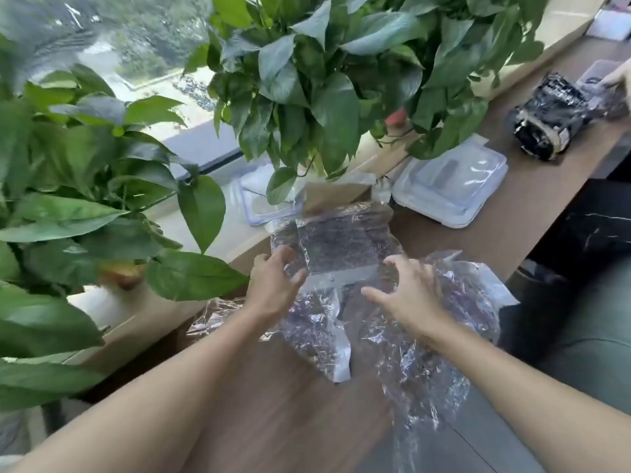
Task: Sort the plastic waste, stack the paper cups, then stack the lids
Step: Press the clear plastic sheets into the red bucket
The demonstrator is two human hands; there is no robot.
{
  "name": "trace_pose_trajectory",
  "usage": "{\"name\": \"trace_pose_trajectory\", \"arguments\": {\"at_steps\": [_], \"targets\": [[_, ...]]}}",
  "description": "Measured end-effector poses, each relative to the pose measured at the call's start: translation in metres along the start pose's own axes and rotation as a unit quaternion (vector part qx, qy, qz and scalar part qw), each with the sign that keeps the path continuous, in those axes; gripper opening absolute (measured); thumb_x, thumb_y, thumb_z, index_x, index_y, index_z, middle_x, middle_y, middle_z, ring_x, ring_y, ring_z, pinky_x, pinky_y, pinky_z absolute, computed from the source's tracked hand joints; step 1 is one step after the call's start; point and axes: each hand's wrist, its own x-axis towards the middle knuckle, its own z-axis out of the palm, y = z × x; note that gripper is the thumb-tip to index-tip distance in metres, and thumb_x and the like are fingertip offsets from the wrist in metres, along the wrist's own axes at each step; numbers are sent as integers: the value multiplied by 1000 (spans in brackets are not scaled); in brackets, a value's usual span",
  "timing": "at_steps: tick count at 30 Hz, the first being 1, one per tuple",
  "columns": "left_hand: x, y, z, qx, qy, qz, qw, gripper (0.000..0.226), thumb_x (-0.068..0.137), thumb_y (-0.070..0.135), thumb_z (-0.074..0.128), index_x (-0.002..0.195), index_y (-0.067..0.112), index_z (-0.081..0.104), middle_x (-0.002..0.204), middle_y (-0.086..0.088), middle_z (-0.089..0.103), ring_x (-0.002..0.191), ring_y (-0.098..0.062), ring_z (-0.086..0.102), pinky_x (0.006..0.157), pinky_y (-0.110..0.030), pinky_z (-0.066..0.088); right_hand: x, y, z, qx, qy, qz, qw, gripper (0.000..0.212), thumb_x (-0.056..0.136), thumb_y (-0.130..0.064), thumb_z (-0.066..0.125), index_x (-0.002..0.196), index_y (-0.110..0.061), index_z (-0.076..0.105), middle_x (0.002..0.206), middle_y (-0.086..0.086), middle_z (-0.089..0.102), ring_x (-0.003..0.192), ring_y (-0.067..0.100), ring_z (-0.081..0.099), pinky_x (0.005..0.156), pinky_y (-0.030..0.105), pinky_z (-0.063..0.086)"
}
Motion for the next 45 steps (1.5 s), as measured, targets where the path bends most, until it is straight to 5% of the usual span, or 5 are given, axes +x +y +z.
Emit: {"name": "trace_pose_trajectory", "arguments": {"at_steps": [11,18,29,38,45], "targets": [[15,-3,5,-90,108,-66,988,23,90,13,74,112,8,73,106,-3,73,90,-16,68,87,-34,58,58,26,22,-25,3,136,990,82,79,-65,62,146,-30,29,137,5,54,132,34,35,107,45,25],[-8,18,-10,-118,152,20,981,23,92,-1,66,106,16,71,105,-4,70,84,-13,66,75,-18,55,61,18,21,199,69,158,965,43,87,-15,64,128,-14,53,83,-8,63,98,25,60,94,43,45],[-115,74,-124,-71,189,245,948,29,92,-7,63,117,7,71,108,5,61,84,-10,64,78,-13,52,-3,-38,-54,352,127,55,926,9,86,-3,66,90,-11,66,86,7,65,82,18,58,68,17,46],[-292,29,-296,-77,306,261,912,20,89,2,73,105,14,73,102,8,64,77,-12,66,71,-22,55,-161,-199,-96,420,55,-70,903,19,91,-3,61,82,-19,58,83,11,65,78,27,69,75,39,54],[-491,-92,-427,-30,451,112,885,22,89,6,73,103,22,69,99,14,65,72,-4,64,70,-20,55,-317,-386,-26,398,-127,-220,881,7,93,-2,59,94,-8,62,81,14,66,63,15,69,53,18,53]]}}
